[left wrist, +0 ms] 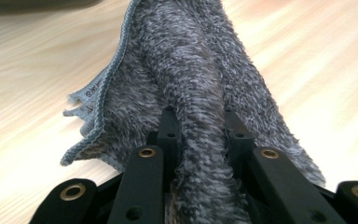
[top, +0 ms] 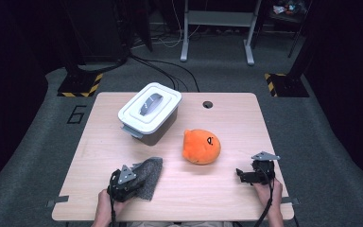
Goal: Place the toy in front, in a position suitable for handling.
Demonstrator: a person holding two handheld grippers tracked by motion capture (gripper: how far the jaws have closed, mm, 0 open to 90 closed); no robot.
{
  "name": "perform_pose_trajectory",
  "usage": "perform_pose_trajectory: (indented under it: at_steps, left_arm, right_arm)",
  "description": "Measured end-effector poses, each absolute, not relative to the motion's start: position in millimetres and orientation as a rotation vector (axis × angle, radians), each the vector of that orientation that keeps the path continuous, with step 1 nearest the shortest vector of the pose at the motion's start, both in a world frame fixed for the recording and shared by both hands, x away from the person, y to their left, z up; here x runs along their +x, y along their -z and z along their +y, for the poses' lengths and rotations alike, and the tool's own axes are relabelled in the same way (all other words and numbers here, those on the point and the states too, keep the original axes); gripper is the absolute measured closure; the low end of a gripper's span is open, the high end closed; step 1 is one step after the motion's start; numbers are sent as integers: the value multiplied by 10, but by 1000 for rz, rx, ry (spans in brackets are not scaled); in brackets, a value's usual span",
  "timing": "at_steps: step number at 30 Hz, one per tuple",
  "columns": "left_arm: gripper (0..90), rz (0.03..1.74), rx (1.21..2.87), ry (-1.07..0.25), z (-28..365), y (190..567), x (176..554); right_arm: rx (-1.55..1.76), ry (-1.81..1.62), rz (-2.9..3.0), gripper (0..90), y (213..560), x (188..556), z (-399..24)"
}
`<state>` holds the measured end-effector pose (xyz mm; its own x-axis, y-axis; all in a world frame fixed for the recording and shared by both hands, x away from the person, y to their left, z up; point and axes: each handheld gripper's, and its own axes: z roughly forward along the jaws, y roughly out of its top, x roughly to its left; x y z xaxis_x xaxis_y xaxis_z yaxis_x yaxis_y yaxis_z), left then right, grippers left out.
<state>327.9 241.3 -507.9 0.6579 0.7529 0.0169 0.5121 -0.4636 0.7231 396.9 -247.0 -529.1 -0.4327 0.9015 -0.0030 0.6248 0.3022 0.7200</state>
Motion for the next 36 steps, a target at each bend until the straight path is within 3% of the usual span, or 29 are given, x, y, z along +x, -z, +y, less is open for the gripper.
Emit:
perform_pose_trajectory:
  at_steps: [36]
  left_arm:
    - [734, 498, 2304, -204, 1502, 5053, 3339]
  right_arm:
    - [1362, -918, 2167, 16, 5292, 3969, -2469]
